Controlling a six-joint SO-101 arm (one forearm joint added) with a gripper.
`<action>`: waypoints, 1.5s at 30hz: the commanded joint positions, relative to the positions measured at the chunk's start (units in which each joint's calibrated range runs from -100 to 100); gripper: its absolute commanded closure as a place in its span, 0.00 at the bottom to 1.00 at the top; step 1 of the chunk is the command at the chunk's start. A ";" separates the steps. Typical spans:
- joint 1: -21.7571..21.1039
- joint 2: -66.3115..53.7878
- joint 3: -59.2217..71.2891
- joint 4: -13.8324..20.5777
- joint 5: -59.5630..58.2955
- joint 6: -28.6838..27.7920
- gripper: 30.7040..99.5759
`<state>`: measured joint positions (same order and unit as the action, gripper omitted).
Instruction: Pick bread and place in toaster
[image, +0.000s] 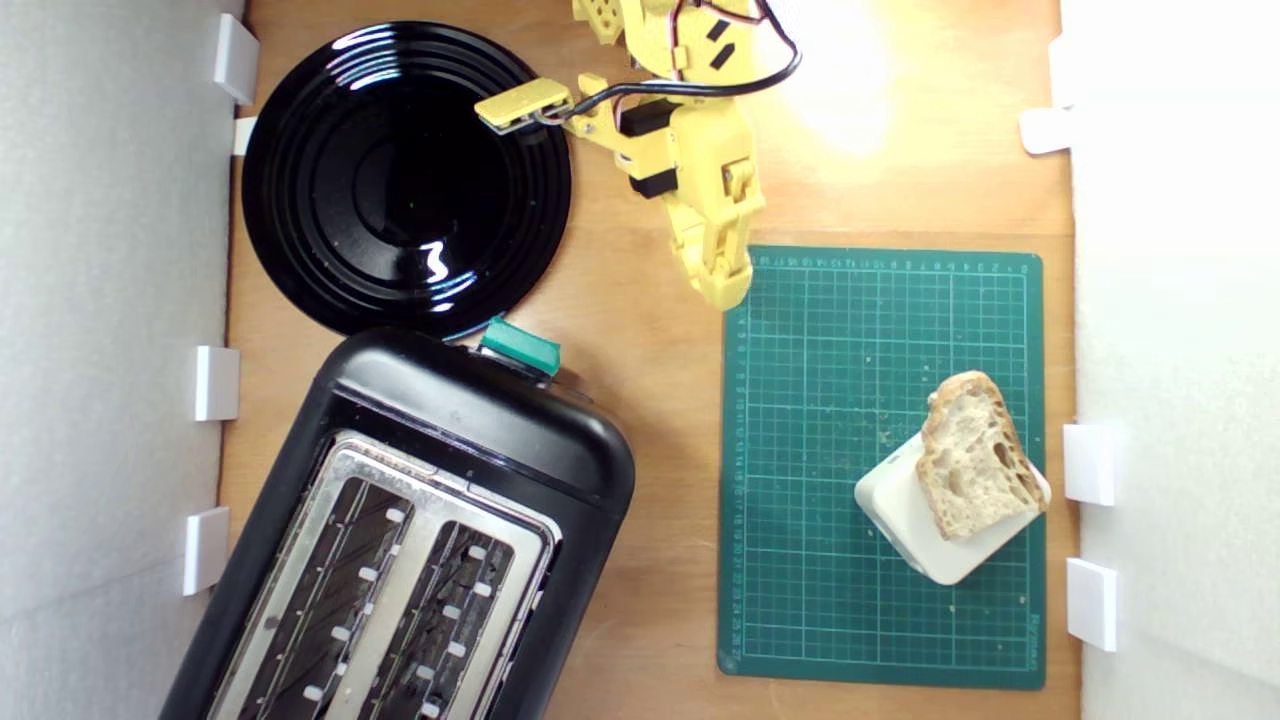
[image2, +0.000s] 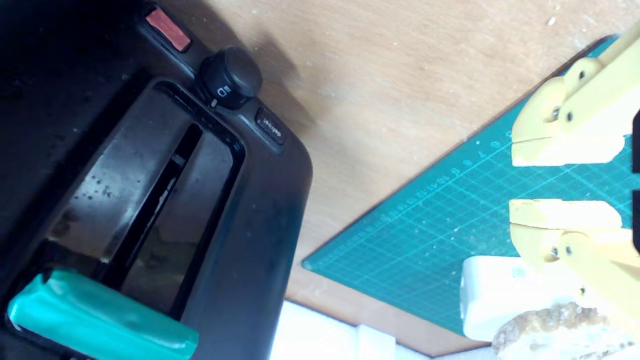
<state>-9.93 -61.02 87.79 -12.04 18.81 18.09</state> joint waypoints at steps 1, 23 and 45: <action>-2.80 7.70 -3.86 -1.74 -11.90 0.25 0.53; -22.95 40.39 -3.50 0.16 -49.62 -4.04 0.30; -27.05 58.94 -3.86 2.97 -72.31 -4.04 0.30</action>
<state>-36.38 -2.06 86.32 -9.37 -51.53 14.15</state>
